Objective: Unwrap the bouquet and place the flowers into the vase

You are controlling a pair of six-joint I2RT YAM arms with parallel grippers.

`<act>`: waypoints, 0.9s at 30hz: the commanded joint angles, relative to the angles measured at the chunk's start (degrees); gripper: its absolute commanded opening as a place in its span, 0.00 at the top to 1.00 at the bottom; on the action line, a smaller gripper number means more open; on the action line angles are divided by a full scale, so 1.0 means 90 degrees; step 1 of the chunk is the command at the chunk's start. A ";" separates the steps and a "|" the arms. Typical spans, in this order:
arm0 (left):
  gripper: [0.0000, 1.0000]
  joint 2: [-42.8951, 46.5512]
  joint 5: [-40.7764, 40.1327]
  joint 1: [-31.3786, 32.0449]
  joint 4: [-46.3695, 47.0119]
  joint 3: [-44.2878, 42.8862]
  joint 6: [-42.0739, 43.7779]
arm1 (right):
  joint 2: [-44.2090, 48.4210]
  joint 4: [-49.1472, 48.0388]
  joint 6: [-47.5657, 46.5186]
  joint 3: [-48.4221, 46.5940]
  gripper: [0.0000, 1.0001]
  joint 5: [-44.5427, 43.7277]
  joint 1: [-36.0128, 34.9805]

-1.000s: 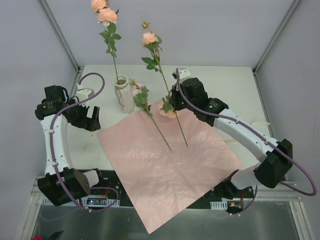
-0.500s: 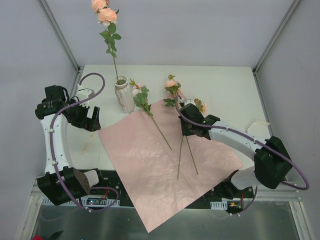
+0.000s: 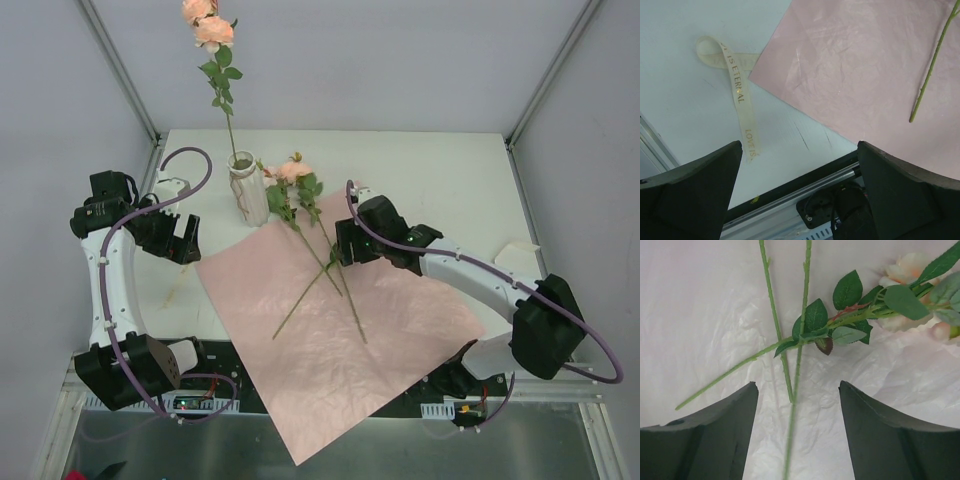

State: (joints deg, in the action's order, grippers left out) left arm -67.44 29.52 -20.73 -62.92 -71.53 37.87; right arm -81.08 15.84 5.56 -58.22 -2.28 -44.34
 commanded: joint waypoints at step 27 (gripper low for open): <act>0.01 -0.0270 -0.0086 -0.0070 -0.0080 0.0135 0.0353 | -0.4203 0.1112 -0.0296 -0.4000 0.43 -0.1143 0.0151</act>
State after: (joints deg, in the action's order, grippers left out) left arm -69.14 28.21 -20.73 -62.89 -70.83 39.75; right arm -118.26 24.88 1.26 -91.50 -10.09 -42.87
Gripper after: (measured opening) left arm 0.992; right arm 0.560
